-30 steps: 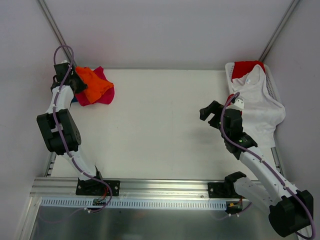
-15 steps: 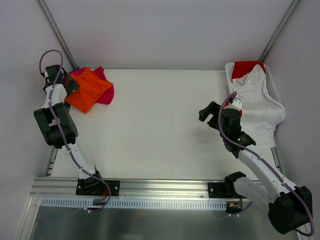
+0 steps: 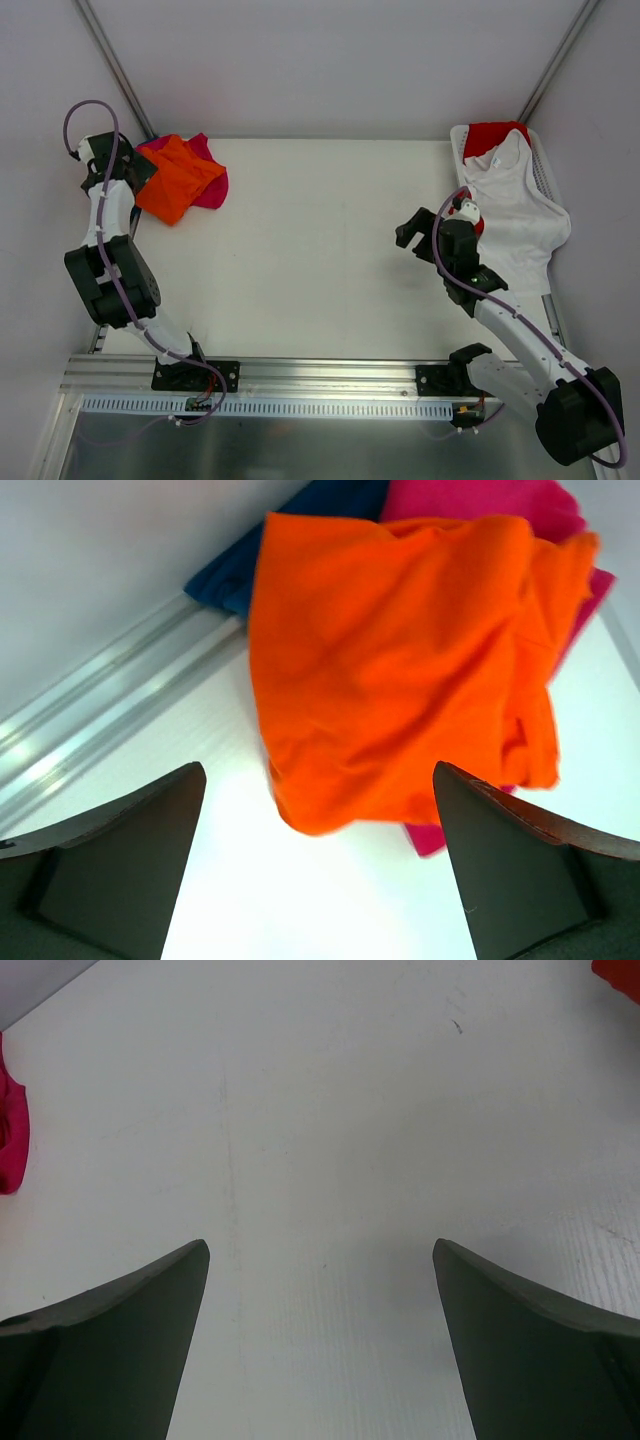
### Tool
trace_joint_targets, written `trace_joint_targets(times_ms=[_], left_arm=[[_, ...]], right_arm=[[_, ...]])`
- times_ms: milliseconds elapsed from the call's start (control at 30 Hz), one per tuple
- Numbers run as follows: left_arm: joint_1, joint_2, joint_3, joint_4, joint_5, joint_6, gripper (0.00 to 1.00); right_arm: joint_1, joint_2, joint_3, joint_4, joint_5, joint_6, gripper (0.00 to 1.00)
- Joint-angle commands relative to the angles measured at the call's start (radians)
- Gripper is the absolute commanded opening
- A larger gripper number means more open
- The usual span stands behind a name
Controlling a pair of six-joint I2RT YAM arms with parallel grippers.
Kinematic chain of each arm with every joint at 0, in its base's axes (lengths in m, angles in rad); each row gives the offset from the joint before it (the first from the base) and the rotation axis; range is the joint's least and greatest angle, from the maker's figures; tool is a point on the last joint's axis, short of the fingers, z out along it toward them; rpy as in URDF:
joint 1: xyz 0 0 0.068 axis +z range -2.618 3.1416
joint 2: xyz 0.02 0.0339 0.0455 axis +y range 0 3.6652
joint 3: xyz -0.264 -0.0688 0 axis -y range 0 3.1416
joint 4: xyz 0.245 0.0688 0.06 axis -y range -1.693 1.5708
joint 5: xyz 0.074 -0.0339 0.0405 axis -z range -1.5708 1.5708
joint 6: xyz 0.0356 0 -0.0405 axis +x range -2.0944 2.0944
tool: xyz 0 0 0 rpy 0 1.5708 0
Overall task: Fold and stack the t-shirts
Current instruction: Neatly place the folded tshirt to the corner
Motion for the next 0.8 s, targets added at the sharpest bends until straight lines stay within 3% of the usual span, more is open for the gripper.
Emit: trace_joint_targets(times_ms=[0,200,267,400,533,767], left_arm=[[-0.079,-0.085,-0.051,0.009,-0.016,-0.049,0.98],[-0.264,-0.167,-0.075,0.021,-0.012,-0.021,0.95],[-0.324,-0.206,-0.1,0.033,-0.018,0.032,0.96],[-0.451,-0.311,-0.149,0.055,0.199,0.091,0.95],[-0.519,-0.431,-0.189,0.056,0.354,0.108,0.94],[-0.542,-0.717,-0.226,-0.017,0.385,0.204,0.99]], right_arm=[[0.005,0.002,-0.004,0.053,-0.02,0.003,1.0],[0.025,0.004,0.041,0.021,-0.017,-0.058,0.99],[0.025,0.001,0.071,0.0,-0.102,-0.092,0.99],[0.036,-0.042,0.127,-0.051,-0.195,-0.149,1.0],[0.045,-0.088,0.184,-0.103,-0.211,-0.17,0.99],[0.099,-0.191,0.242,-0.171,-0.253,-0.185,1.0]])
